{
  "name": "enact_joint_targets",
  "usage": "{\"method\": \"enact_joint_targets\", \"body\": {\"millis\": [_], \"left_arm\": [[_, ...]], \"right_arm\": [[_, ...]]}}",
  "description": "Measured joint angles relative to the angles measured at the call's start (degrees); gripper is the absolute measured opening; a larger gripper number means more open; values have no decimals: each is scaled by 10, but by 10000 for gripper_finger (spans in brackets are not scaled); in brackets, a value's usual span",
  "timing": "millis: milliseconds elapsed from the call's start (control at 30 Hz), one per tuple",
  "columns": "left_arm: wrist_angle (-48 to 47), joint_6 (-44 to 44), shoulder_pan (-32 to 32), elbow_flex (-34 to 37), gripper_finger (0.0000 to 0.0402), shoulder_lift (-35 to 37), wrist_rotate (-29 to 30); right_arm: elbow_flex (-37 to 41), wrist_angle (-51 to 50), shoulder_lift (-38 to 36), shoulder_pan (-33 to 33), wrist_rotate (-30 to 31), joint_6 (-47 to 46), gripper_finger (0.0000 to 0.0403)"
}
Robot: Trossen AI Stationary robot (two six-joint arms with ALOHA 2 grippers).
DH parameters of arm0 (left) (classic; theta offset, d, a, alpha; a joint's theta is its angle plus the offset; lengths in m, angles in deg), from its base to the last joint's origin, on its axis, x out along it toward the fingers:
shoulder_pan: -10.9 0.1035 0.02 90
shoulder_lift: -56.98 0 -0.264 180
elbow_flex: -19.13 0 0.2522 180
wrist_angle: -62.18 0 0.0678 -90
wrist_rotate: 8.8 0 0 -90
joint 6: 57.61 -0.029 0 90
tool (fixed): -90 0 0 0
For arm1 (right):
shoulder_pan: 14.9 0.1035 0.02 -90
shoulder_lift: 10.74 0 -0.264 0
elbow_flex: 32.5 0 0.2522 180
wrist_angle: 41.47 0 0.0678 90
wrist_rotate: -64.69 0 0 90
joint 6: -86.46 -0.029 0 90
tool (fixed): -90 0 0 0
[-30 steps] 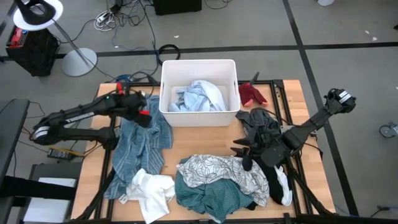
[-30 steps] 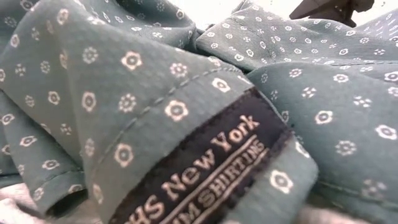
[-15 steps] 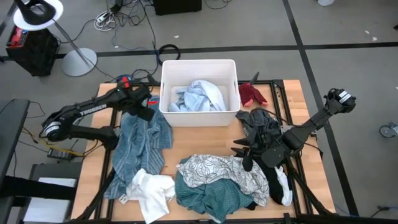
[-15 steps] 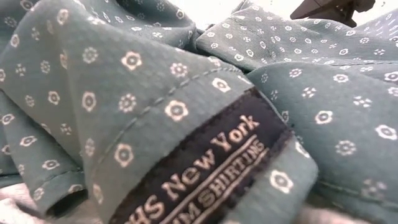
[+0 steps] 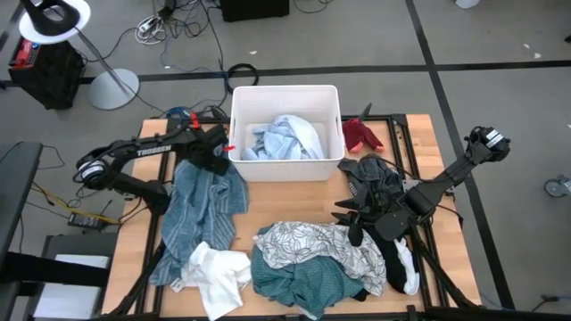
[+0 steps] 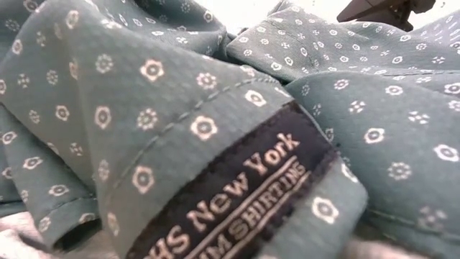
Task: Sort clothes
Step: Put the blue shirt into the white laundry organizer
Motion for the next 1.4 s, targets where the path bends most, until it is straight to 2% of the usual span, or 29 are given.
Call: {"method": "enact_joint_targets", "body": {"millis": [133,267,333,433,667,900,1067,1200,1400], "left_arm": [[71,3,-2,53,117,1,-45],[65,-1,-10,74,25,5,-61],[54,-3,-19,75,11,10,-61],[42,-8,-36,73,4,29,-63],[12,-2,-58,21,1,138,-63],[-49,4,-82,-55,1,253,-9],[-52,4,-103,-98,0,316,10],[-46,1,-113,-137,0,343,42],[-24,-36,-118,-215,0,335,67]], "right_arm": [[2,1,0,3,0,-3,164],[2,0,0,4,0,-3,164],[2,0,0,4,1,-3,164],[2,0,0,4,1,-3,164],[3,0,0,4,1,-3,162],[3,-1,0,3,1,-1,162],[3,-2,0,3,1,-1,162],[3,-2,0,3,6,-1,162],[3,-4,0,3,8,-1,162]]}}
